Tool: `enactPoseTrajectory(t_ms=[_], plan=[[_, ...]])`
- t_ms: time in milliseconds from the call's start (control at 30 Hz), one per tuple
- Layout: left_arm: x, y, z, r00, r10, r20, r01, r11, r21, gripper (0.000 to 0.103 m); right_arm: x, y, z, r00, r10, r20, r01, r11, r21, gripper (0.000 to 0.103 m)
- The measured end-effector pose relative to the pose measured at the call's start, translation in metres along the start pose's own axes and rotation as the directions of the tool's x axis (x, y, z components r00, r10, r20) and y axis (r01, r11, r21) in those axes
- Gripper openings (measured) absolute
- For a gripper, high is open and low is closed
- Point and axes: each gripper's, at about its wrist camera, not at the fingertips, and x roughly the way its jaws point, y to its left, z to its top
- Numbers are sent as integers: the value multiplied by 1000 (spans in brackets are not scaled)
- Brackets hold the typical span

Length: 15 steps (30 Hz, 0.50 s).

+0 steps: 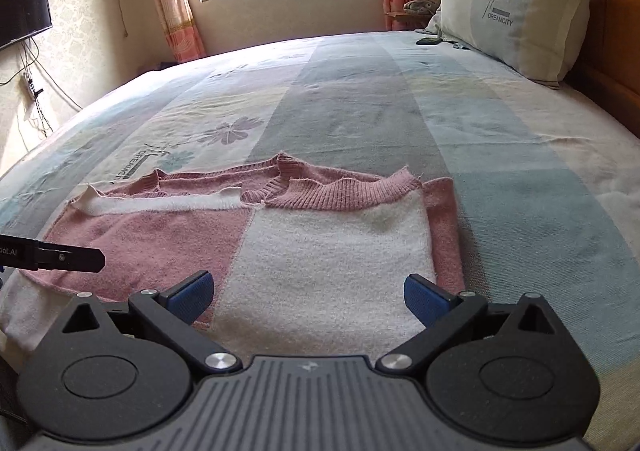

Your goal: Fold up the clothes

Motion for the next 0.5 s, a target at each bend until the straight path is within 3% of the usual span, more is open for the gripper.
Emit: enactPoseTrajectory(t_ms=[100, 267, 400, 500], plan=[[-9, 5, 8, 1000, -6, 19, 7, 1000, -22, 91, 12, 2, -13, 1000, -29, -7, 29, 1000, -4, 103], [1, -4, 27, 998, -49, 29, 47, 998, 49, 91, 11, 3, -17, 1000, -30, 4, 30, 999, -9, 103], [33, -1, 28, 1000, -9, -12, 9, 999, 40, 90, 11, 5, -16, 999, -36, -1, 36, 999, -23, 103], [24, -5, 29, 1000, -6, 3, 6, 999, 51, 91, 9, 5, -16, 999, -37, 3, 37, 999, -35, 103]])
